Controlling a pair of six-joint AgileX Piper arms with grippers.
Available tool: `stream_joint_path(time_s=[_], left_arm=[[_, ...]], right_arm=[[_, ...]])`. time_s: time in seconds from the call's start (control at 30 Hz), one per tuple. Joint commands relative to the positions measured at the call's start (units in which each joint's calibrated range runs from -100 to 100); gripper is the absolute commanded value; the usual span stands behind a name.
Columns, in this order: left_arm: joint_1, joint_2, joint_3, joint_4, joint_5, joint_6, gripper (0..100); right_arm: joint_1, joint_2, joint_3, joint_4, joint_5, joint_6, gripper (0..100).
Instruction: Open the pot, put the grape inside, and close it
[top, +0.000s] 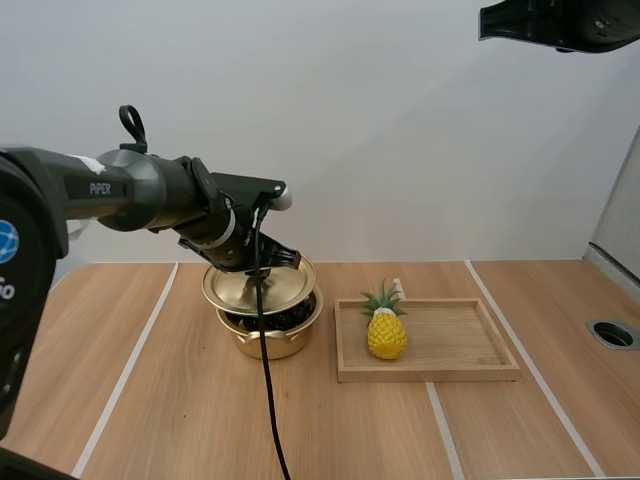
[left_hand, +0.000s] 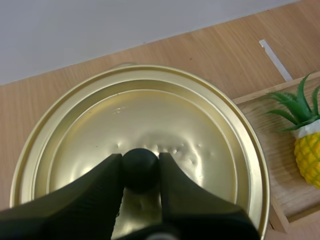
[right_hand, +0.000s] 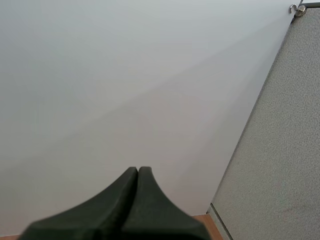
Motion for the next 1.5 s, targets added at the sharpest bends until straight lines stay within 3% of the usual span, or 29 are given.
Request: stream_joint_path(time_s=[0.0,0.23,1.47], left_arm=[[-0.11,-0.52,0.27,-2.45,-2.78,0.88,0],[-0.11,-0.26,0.27,-8.3,-3.55,5.54,0],[-0.11,9.93,3.67,-8.17,-7.88,9.57,0]], right_arm=[[-0.21,-0.68,0.07,-0.2,-0.05,-0.14,0],[-0.21,-0.68,0.07,0.03,-0.05,-0.14,0],[-0.21,-0.68,0.07,0.14,1.4,-0.24,0]])
